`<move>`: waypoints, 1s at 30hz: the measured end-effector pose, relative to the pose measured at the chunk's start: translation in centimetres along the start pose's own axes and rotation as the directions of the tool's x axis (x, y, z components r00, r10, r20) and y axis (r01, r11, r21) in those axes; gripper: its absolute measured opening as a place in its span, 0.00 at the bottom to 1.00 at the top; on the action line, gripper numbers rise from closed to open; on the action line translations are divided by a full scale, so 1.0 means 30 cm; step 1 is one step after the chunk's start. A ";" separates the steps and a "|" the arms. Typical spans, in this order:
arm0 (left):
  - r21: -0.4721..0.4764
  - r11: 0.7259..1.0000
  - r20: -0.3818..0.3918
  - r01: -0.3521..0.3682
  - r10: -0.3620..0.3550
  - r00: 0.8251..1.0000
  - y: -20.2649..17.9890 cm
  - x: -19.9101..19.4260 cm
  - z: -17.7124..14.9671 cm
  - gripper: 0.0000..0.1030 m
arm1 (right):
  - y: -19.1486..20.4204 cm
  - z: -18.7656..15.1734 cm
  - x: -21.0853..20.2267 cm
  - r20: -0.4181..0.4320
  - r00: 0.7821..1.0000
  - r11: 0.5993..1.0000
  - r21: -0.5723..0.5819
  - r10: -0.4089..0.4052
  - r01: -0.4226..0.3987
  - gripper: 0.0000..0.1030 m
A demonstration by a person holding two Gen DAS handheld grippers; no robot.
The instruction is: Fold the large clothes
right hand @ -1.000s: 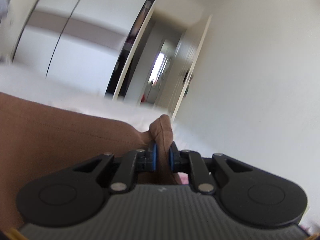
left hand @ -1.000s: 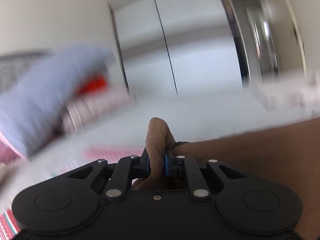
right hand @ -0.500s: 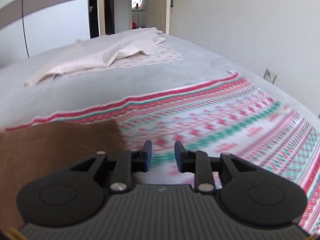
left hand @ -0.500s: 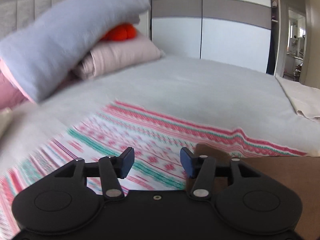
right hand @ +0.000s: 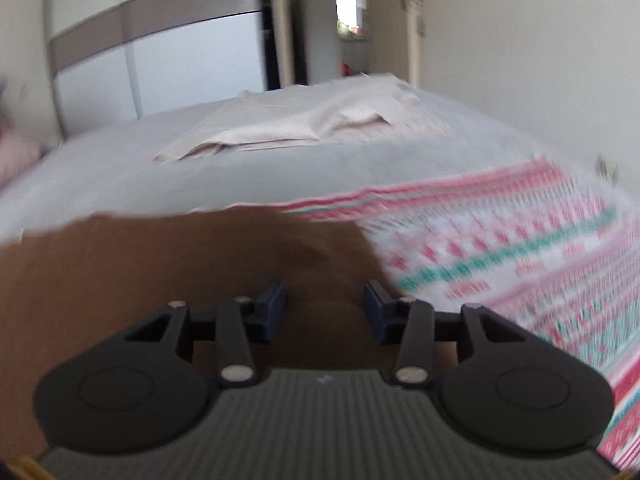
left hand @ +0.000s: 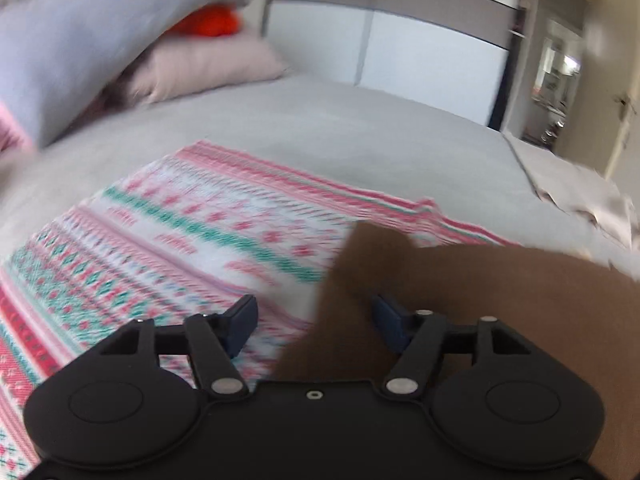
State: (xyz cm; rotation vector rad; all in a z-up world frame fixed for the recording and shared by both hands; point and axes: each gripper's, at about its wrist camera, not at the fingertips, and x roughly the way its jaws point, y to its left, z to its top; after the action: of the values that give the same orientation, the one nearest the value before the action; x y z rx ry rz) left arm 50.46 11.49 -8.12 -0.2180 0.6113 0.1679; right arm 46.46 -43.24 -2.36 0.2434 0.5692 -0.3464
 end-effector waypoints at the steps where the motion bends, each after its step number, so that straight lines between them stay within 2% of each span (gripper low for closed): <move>1: 0.021 0.999 0.011 -0.046 0.046 0.999 0.002 -0.016 0.015 0.63 | -0.015 0.010 -0.015 -0.001 0.996 0.996 -0.017 -0.093 0.093 0.42; 2: 0.039 0.996 0.026 -0.075 0.074 0.997 0.003 -0.040 0.028 0.61 | -0.016 0.012 -0.036 -0.002 0.985 0.984 -0.048 -0.173 0.173 0.43; 3: 0.049 0.997 0.034 -0.063 0.062 0.998 -0.001 -0.073 0.038 0.61 | -0.024 0.017 -0.062 0.001 0.985 0.983 -0.065 -0.173 0.172 0.43; 6: 0.130 0.991 0.055 0.017 -0.025 0.998 -0.062 -0.219 0.031 0.61 | 0.007 -0.008 -0.200 0.044 0.995 0.985 -0.140 -0.094 0.099 0.43; 8: 0.194 0.974 0.049 0.116 -0.128 0.991 -0.144 -0.339 -0.018 0.61 | 0.080 -0.046 -0.297 0.067 0.997 0.976 -0.213 -0.029 0.043 0.43; 9: 0.219 0.961 0.039 0.171 -0.183 0.982 -0.188 -0.396 -0.053 0.61 | 0.127 -0.079 -0.346 0.062 0.998 0.969 -0.247 0.020 -0.004 0.44; 12: 0.268 0.902 -0.008 0.338 -0.348 0.937 -0.318 -0.546 -0.181 0.61 | 0.274 -0.183 -0.451 0.001 0.985 0.935 -0.317 0.170 -0.161 0.46; 14: 0.302 0.866 -0.050 0.399 -0.404 0.913 -0.389 -0.604 -0.273 0.61 | 0.357 -0.257 -0.493 -0.038 0.976 0.911 -0.353 0.215 -0.214 0.46; 15: 0.318 0.854 -0.066 0.412 -0.413 0.908 -0.416 -0.621 -0.319 0.61 | 0.384 -0.290 -0.508 -0.053 0.973 0.905 -0.358 0.227 -0.231 0.46; 17: 0.323 0.851 -0.094 0.414 -0.406 0.909 -0.438 -0.634 -0.393 0.61 | 0.404 -0.338 -0.521 -0.088 0.969 0.903 -0.351 0.229 -0.245 0.46; 19: 0.338 0.863 -0.065 0.375 -0.376 0.924 -0.419 -0.640 -0.440 0.63 | 0.372 -0.358 -0.533 -0.106 0.972 0.922 -0.308 0.211 -0.234 0.46; 20: 0.340 0.875 -0.058 0.344 -0.346 0.937 -0.395 -0.634 -0.447 0.64 | 0.334 -0.361 -0.530 -0.103 0.975 0.936 -0.279 0.194 -0.216 0.46; 23: 0.256 0.921 -0.063 0.292 -0.286 0.956 -0.297 -0.630 -0.428 0.64 | 0.195 -0.362 -0.550 -0.073 0.993 0.971 -0.217 0.090 -0.104 0.46; 25: 0.229 0.951 -0.042 0.207 -0.203 0.978 -0.229 -0.619 -0.413 0.63 | 0.073 -0.350 -0.561 -0.071 0.995 0.989 -0.131 0.066 -0.075 0.44; 27: 0.212 0.966 -0.029 0.146 -0.143 0.989 -0.154 -0.599 -0.403 0.63 | -0.037 -0.338 -0.577 -0.074 0.994 0.996 -0.033 0.081 -0.084 0.28; 28: 0.202 0.968 -0.027 0.145 -0.143 0.989 -0.117 -0.597 -0.399 0.63 | -0.080 -0.333 -0.583 -0.075 0.993 0.996 0.013 0.086 -0.085 0.24; 29: 0.202 0.970 -0.021 0.134 -0.133 0.991 -0.094 -0.600 -0.394 0.60 | -0.120 -0.328 -0.590 -0.075 0.992 0.994 0.062 0.097 -0.093 0.16; 30: 0.202 0.971 -0.020 0.130 -0.129 0.991 -0.081 -0.609 -0.386 0.59 | -0.149 -0.326 -0.593 -0.076 0.991 0.989 0.106 0.114 -0.106 0.14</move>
State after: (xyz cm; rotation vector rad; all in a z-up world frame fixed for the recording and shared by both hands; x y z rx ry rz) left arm 29.90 4.58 -6.29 -0.0604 0.6145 -0.0217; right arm 26.01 -39.72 -0.89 0.3870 0.6170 -0.2592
